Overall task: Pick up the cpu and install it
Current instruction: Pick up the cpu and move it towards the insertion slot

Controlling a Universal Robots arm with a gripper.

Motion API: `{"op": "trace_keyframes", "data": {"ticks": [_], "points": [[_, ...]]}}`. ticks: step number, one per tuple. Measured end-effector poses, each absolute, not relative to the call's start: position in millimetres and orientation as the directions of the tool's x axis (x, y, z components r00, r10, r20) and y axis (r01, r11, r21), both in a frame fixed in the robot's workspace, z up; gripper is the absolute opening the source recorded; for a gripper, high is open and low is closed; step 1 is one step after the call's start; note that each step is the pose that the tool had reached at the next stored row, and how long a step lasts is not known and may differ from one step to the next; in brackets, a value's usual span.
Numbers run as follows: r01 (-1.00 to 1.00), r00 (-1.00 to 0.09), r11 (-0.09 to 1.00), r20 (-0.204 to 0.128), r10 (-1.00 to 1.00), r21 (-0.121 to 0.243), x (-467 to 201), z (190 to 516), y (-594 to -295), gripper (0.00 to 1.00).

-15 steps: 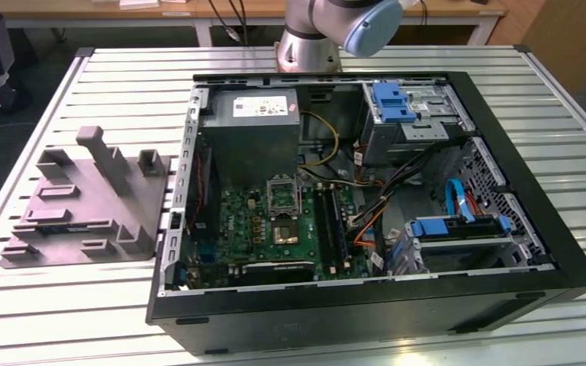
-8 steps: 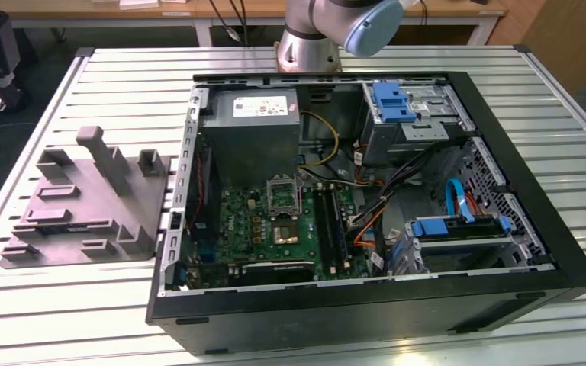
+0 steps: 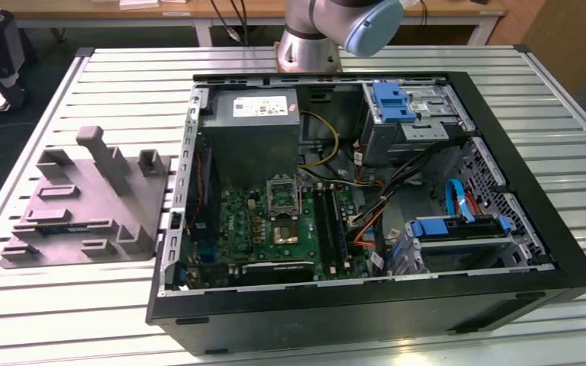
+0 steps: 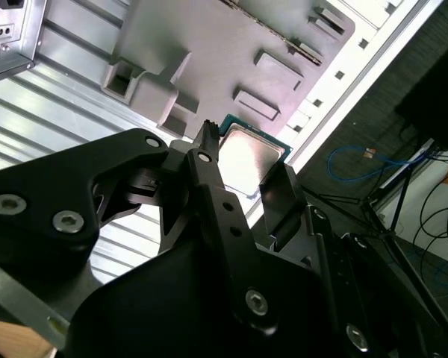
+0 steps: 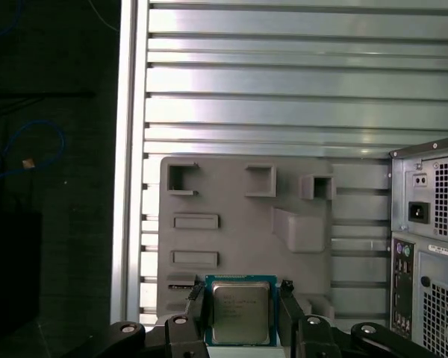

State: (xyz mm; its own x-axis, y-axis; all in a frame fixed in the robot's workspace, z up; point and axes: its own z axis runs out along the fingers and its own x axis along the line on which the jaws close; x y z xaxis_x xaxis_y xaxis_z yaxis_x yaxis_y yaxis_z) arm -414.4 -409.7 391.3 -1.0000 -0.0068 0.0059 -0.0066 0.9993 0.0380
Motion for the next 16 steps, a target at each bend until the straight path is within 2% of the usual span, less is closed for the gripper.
{"op": "trace_keyframes", "data": {"ticks": [16], "points": [[-0.007, -1.000, 0.999, 0.006, -0.007, 0.038, -406.1, 391.3, -409.7, 0.47]]}}
